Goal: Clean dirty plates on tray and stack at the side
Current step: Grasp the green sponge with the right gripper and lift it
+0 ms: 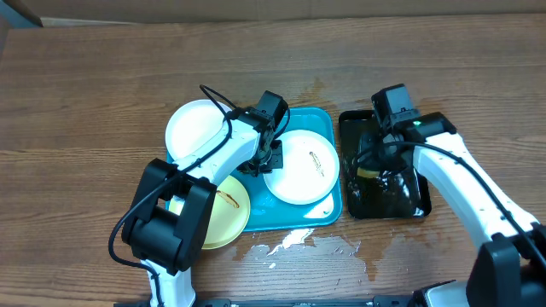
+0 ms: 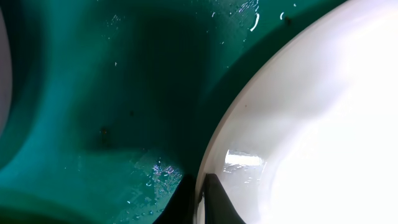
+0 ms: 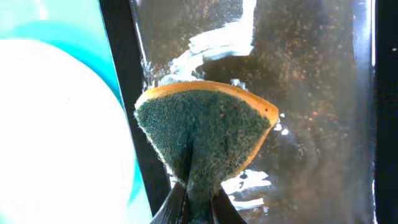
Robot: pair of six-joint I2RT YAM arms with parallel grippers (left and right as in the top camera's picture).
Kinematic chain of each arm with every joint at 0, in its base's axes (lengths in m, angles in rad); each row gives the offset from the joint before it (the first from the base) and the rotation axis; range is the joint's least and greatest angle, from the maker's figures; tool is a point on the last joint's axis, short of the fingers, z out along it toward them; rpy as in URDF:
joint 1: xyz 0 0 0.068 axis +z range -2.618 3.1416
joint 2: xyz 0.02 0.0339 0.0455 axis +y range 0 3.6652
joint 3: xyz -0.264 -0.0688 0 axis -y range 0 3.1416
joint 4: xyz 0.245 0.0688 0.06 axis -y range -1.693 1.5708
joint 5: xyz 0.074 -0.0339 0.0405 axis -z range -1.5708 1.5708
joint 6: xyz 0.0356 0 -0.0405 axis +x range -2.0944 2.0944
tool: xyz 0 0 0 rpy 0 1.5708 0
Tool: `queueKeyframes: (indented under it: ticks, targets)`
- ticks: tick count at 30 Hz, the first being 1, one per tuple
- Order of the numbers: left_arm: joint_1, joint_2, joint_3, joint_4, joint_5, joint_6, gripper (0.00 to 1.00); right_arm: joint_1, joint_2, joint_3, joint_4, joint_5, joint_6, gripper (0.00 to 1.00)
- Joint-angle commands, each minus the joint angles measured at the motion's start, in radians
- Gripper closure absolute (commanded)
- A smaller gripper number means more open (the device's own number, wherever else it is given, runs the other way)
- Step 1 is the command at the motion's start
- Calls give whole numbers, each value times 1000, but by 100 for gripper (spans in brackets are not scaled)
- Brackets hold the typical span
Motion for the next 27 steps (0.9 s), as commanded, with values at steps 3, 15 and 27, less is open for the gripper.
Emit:
queueKeyframes:
  ticks: [3, 15, 27]
  targets:
    - [-10, 33, -35, 5, 4, 1, 96, -7, -12, -36, 27, 101, -13, 96]
    - [-10, 33, -35, 4, 4, -2, 96, -7, -12, -39, 62, 42, -53, 96]
    - [-8, 33, -35, 7, -6, -23, 96, -6, -12, -39, 73, 142, -6, 96]
